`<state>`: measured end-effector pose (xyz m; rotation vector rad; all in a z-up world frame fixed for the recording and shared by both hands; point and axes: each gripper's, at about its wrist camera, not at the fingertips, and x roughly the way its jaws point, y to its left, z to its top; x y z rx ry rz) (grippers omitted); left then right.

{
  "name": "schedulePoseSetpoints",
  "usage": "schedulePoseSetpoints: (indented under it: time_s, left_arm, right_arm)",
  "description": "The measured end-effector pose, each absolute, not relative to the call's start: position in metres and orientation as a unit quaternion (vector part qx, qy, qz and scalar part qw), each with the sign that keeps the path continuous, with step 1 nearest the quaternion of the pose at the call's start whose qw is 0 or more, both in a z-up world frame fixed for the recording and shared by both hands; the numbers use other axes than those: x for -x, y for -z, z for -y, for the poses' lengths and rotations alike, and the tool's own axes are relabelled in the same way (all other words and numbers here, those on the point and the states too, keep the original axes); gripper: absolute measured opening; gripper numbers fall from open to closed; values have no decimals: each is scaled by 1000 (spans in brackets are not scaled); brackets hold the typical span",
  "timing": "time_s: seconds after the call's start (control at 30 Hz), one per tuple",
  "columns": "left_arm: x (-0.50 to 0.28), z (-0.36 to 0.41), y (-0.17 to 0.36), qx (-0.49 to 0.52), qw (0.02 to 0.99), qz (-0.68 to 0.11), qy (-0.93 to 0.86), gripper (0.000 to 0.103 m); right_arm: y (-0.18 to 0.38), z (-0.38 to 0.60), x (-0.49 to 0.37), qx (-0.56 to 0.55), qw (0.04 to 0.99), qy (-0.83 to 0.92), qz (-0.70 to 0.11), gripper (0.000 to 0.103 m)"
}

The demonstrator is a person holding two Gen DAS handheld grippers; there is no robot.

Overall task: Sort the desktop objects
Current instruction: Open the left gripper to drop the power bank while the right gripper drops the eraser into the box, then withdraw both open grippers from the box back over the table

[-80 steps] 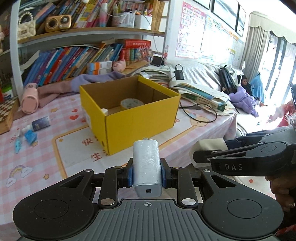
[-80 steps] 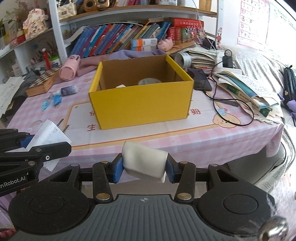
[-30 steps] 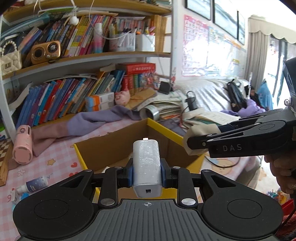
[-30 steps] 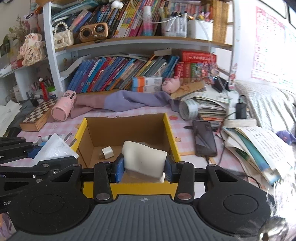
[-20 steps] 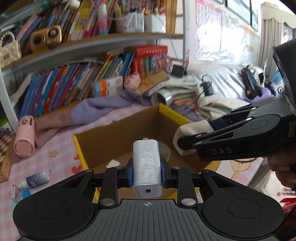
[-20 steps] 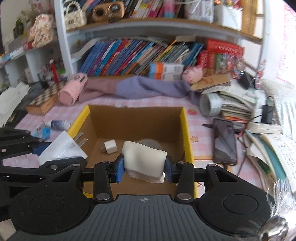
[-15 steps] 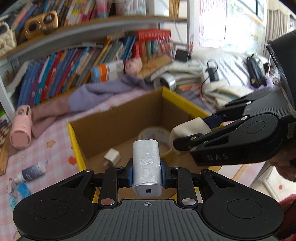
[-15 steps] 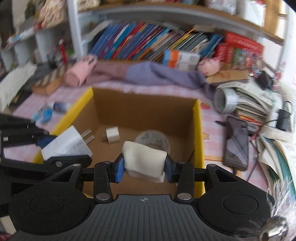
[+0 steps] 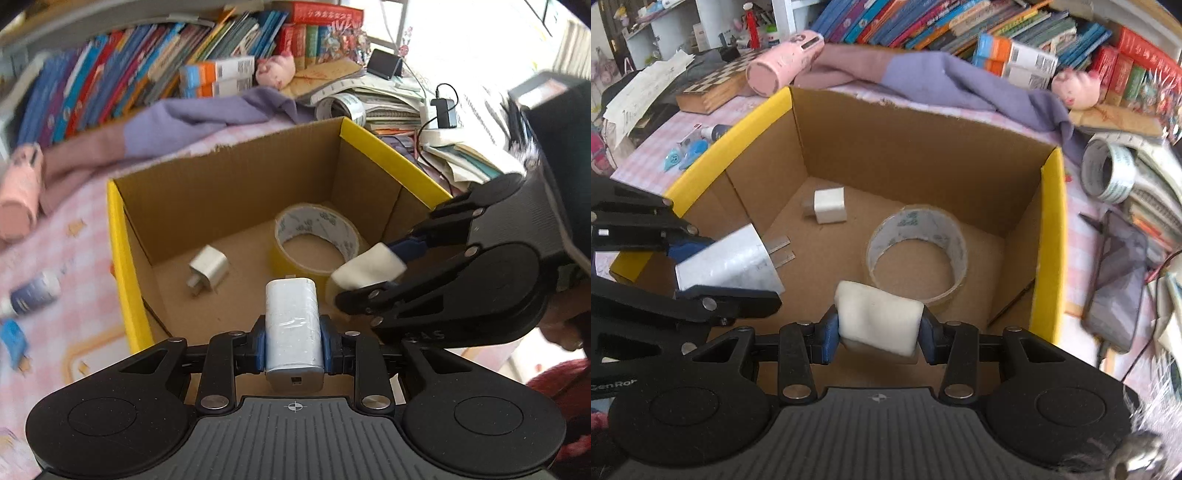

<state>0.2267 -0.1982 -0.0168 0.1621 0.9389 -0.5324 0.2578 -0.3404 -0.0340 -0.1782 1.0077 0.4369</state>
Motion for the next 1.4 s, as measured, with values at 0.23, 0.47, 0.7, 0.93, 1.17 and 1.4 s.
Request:
schedulePoseSetpoints:
  time_s: [0.23,0.47,0.7,0.93,1.17,1.4]
  left_arm:
    - [-229,197,18,-63,848,-461,254,26]
    - [-231,196,19,-53,848,-464,249,28]
    - [-219,199,10,-74,869,-431,231,30]
    - [-202,191,-16,-47,902,-378,202,34]
    - [-180,184,-29,-39,927,-338,158,39]
    - [-162,178,-35,-48,943,-298,142,63]
  right_arm:
    - [38,340,-262,73,841,-216,-490,40]
    - [37,340,-262,70,842,-215,-489,40]
    - [31,344,-256,51,855,-215,-469,44]
    - [5,355,-240,29,890,-196,-410,51]
    - [-18,361,-217,25,922,-171,-347,52]
    - [-25,362,-201,27,934,-147,-326,52]
